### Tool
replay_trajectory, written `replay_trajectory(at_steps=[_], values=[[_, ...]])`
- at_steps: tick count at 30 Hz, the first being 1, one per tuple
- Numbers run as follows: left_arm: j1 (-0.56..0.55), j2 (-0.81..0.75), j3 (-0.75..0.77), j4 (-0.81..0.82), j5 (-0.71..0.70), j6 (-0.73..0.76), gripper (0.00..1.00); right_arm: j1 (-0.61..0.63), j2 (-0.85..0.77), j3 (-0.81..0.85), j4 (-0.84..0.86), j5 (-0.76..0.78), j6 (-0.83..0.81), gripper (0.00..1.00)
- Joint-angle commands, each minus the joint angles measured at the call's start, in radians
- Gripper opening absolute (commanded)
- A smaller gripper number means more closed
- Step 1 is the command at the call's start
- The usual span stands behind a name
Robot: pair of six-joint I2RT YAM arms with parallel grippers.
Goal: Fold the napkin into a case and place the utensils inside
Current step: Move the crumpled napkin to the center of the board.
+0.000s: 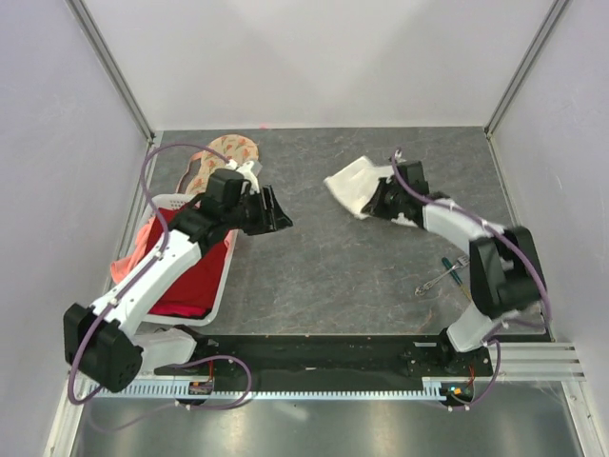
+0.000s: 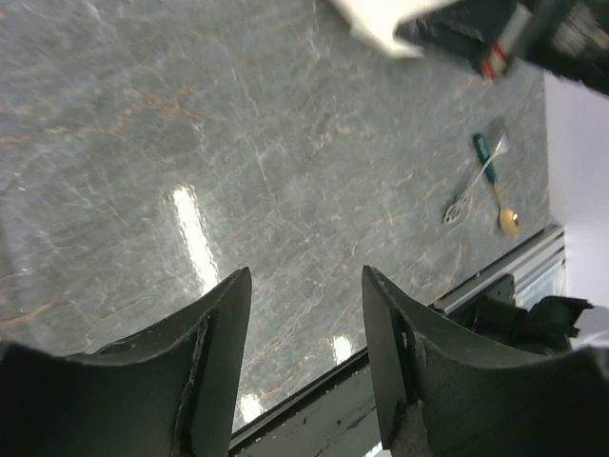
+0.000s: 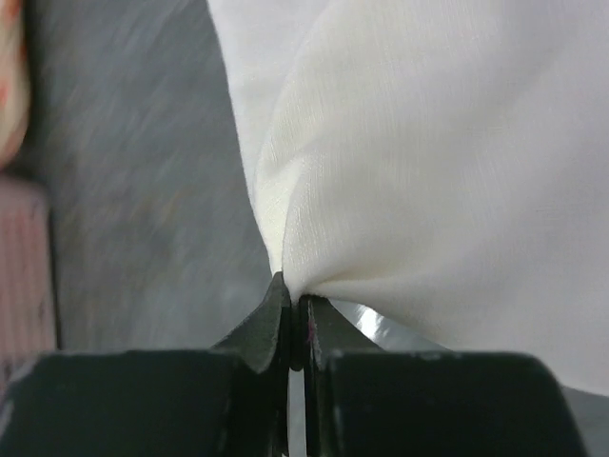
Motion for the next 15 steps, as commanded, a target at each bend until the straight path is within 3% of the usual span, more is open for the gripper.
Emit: replay_trajectory(at_steps=[1, 2, 3, 4, 5, 7, 8, 12, 15], values=[[-0.058, 0.078, 0.038, -0.033, -0.039, -0.003, 0.59, 0.146, -0.296, -0.226, -0.032, -0.126, 0.051, 0.11], [-0.069, 0.090, 0.043, -0.036, -0.049, -0.007, 0.62, 0.176, -0.337, -0.287, -0.051, -0.137, 0.059, 0.20], [-0.088, 0.104, 0.050, -0.051, -0.071, -0.014, 0.64, 0.183, -0.375, -0.311, -0.067, -0.149, 0.065, 0.39], [-0.094, 0.128, 0.066, -0.058, -0.082, -0.015, 0.65, 0.181, -0.442, -0.329, -0.084, -0.154, 0.061, 0.46], [-0.103, 0.142, 0.075, -0.064, -0.113, -0.014, 0.67, 0.181, -0.470, -0.331, -0.143, -0.133, 0.045, 0.65], [-0.115, 0.176, 0.109, -0.096, -0.151, -0.011, 0.69, 0.174, -0.507, -0.305, -0.227, -0.056, -0.002, 0.80], [-0.117, 0.188, 0.118, -0.101, -0.161, -0.003, 0.71, 0.166, -0.504, -0.259, -0.246, -0.042, -0.019, 0.85], [-0.118, 0.303, 0.207, -0.208, -0.243, 0.028, 0.72, 0.135, -0.385, -0.090, -0.268, 0.039, -0.042, 0.88], [-0.112, 0.381, 0.262, -0.254, -0.302, 0.026, 0.68, 0.137, -0.170, 0.115, -0.292, 0.056, -0.080, 0.88]])
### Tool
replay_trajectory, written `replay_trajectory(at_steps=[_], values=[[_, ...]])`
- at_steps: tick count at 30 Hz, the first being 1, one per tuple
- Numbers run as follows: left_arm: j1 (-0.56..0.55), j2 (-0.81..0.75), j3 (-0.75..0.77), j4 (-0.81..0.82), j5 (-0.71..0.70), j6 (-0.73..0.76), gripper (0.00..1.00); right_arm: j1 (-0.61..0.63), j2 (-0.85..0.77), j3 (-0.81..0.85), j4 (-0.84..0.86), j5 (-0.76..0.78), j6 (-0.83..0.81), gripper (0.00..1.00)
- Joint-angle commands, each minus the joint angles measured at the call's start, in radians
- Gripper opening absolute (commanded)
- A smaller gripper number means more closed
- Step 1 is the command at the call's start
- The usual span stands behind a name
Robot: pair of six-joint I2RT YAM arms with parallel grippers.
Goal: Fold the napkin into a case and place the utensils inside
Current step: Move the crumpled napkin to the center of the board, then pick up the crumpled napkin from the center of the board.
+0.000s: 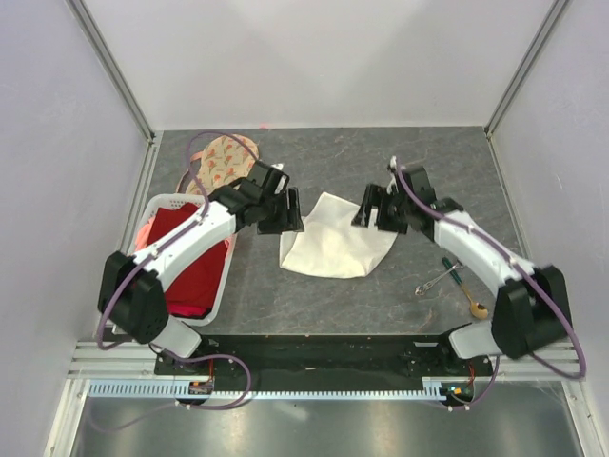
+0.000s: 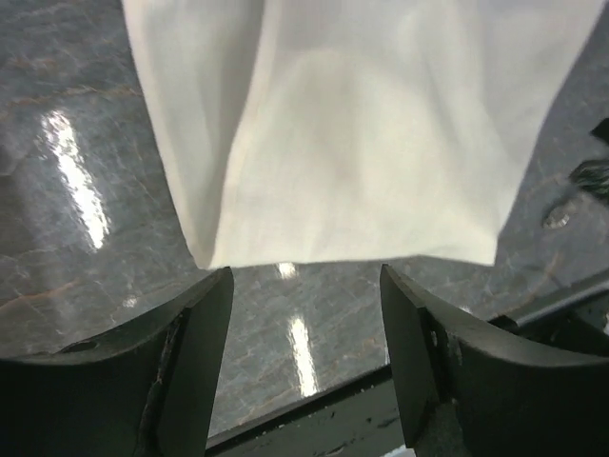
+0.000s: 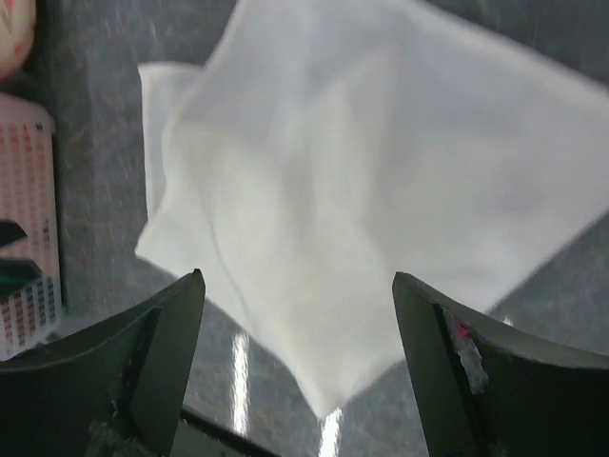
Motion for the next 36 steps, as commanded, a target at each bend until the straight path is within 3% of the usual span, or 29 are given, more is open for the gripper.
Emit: replay_trajectory(at_steps=[1, 6, 9, 14, 18, 29, 36], values=[[0.007, 0.103, 0.110, -0.091, -0.128, 0.032, 0.66, -0.001, 0.285, 0.281, -0.026, 0.079, -0.061, 0.88], [0.048, 0.243, 0.205, -0.153, -0.119, 0.024, 0.57, 0.051, 0.558, 0.611, -0.115, 0.242, -0.054, 0.77], [0.075, 0.249, 0.230, -0.169, -0.106, 0.012, 0.52, 0.099, 0.663, 0.743, -0.151, 0.379, -0.046, 0.71], [0.078, 0.228, 0.205, -0.170, -0.102, 0.018, 0.48, 0.160, 0.812, 0.964, -0.244, 0.484, -0.064, 0.62], [0.079, 0.212, 0.159, -0.172, -0.086, 0.011, 0.46, 0.206, 0.899, 1.041, -0.252, 0.584, -0.115, 0.61], [0.078, 0.169, 0.106, -0.170, -0.036, 0.024, 0.43, 0.214, 0.993, 1.109, -0.224, 0.555, -0.161, 0.47], [0.079, 0.158, 0.099, -0.169, -0.024, 0.026, 0.43, 0.223, 1.031, 1.113, -0.208, 0.554, -0.175, 0.47]])
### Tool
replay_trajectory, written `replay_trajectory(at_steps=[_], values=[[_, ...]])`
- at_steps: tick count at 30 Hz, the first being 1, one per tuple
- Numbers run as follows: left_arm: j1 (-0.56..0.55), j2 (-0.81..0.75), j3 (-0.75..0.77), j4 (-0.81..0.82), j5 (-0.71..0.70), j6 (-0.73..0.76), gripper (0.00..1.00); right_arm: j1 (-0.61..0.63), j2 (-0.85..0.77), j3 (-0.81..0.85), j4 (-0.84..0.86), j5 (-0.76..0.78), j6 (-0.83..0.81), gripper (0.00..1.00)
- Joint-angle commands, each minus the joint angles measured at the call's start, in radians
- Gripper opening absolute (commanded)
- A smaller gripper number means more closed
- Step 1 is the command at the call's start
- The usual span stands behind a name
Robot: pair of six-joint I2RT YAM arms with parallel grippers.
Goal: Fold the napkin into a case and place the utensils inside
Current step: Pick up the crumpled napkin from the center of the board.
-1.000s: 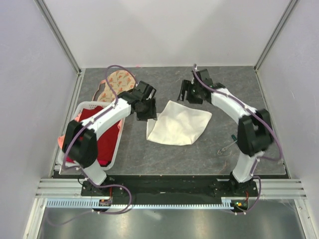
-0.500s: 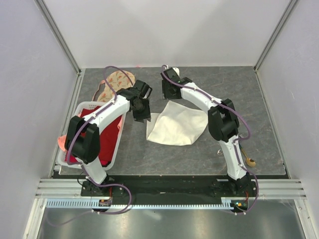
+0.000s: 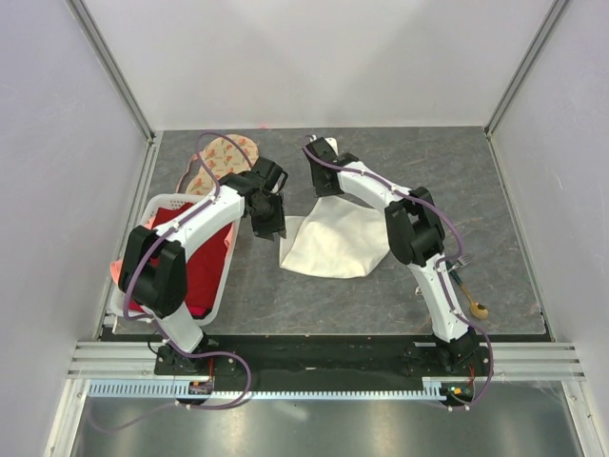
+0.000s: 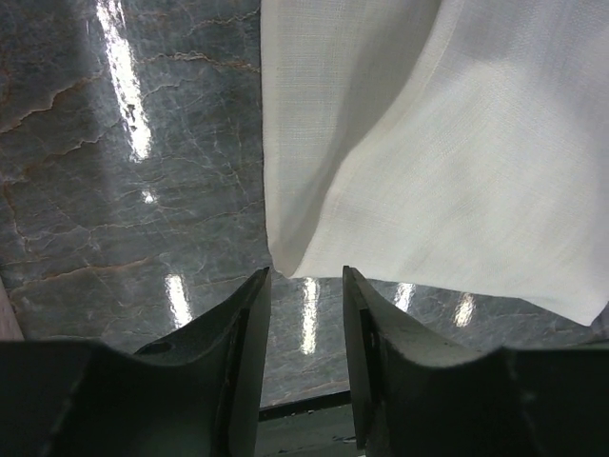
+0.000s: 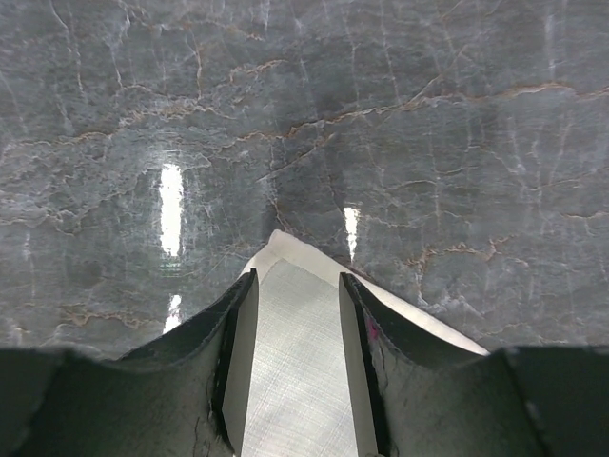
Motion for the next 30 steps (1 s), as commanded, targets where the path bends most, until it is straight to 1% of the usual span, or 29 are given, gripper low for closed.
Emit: replay_trajectory(at_steps=[1, 9, 11, 14, 15, 17, 18, 20, 21, 22, 25, 28, 30], values=[[-0.002, -0.052, -0.008, -0.002, 0.020, 0.026, 0.43, 0.012, 0.028, 0.052, 0.024, 0.013, -0.030, 0.48], [-0.001, -0.038, 0.009, 0.000, 0.020, 0.045, 0.46, 0.013, 0.076, 0.069, 0.023, 0.037, -0.064, 0.49], [-0.001, -0.014, 0.033, -0.002, 0.023, 0.058, 0.50, 0.015, 0.088, 0.069, 0.020, 0.031, -0.071, 0.47], [0.002, 0.031, 0.074, -0.011, 0.013, 0.078, 0.55, 0.016, 0.091, 0.063, 0.014, 0.025, -0.074, 0.37], [0.005, 0.042, 0.084, -0.013, 0.010, 0.075, 0.58, 0.016, 0.091, 0.060, 0.009, 0.022, -0.076, 0.32], [0.013, 0.081, 0.113, -0.016, 0.008, 0.070, 0.63, 0.016, 0.085, 0.060, -0.002, 0.017, -0.084, 0.25], [0.014, 0.098, 0.125, -0.019, 0.011, 0.070, 0.68, 0.016, 0.079, 0.063, -0.003, 0.013, -0.088, 0.18], [0.021, 0.164, 0.176, -0.032, 0.010, 0.073, 0.69, 0.015, 0.052, 0.063, -0.011, 0.008, -0.090, 0.09], [0.022, 0.190, 0.194, -0.033, 0.005, 0.082, 0.70, 0.016, 0.041, 0.062, -0.011, -0.001, -0.091, 0.02], [0.027, 0.212, 0.234, -0.036, -0.010, 0.088, 0.70, 0.016, 0.020, 0.063, -0.011, -0.010, -0.091, 0.00], [0.050, 0.293, 0.323, -0.069, -0.021, 0.098, 0.70, 0.015, -0.033, 0.057, -0.014, -0.030, -0.094, 0.00], [0.063, 0.326, 0.367, -0.075, -0.018, 0.099, 0.69, 0.015, -0.111, 0.025, -0.009, -0.024, -0.091, 0.00], [0.065, 0.330, 0.377, -0.075, -0.015, 0.101, 0.67, 0.010, -0.131, 0.008, -0.009, -0.009, -0.082, 0.00]])
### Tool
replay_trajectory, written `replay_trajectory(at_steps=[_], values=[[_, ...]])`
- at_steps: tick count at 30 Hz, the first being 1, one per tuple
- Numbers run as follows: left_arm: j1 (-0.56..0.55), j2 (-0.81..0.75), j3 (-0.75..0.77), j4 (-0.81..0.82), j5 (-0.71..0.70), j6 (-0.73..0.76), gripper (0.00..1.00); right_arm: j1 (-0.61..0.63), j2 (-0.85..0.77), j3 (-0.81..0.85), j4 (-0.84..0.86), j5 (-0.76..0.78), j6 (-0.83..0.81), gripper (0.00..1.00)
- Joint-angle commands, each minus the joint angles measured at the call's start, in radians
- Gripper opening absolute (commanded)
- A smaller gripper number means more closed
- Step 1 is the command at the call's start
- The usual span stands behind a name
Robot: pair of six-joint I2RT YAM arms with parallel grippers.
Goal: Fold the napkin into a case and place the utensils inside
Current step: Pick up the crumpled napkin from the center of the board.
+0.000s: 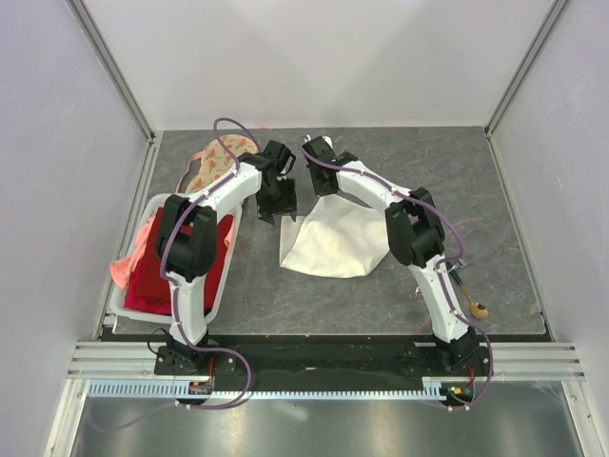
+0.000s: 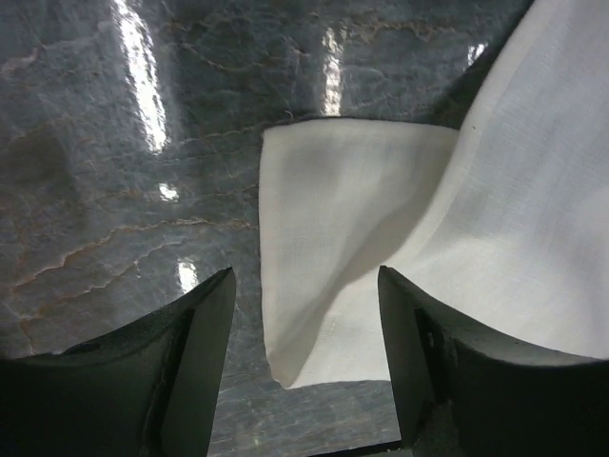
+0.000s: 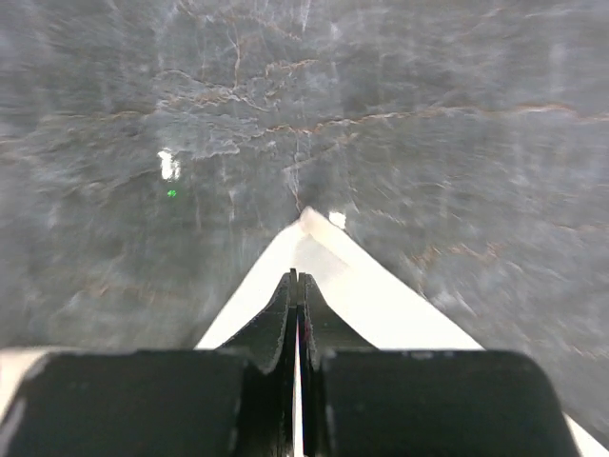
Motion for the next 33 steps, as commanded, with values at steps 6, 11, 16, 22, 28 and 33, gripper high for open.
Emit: replay_trajectory(at_steps=[6, 11, 16, 22, 28, 33], values=[[0.014, -0.054, 0.009, -0.032, 0.045, 0.006, 0.64, -0.015, -0.086, 0.007, 0.032, -0.010, -0.035, 0.47], [0.014, -0.122, -0.076, -0.030, 0.060, -0.015, 0.64, -0.015, -0.005, 0.085, 0.032, -0.004, -0.050, 0.60], [0.014, -0.155, -0.110, -0.030, 0.059, -0.018, 0.63, -0.016, 0.037, 0.113, 0.023, 0.009, -0.067, 0.60], [0.014, -0.162, -0.105, -0.030, 0.074, -0.020, 0.63, -0.015, 0.060, 0.089, 0.024, 0.036, -0.083, 0.59], [0.014, -0.172, -0.114, -0.029, 0.069, -0.011, 0.63, -0.015, 0.067, 0.037, 0.026, 0.019, -0.072, 0.54], [0.014, -0.171, -0.110, -0.027, 0.068, -0.011, 0.64, -0.015, 0.050, -0.039, 0.054, 0.004, -0.064, 0.49]])
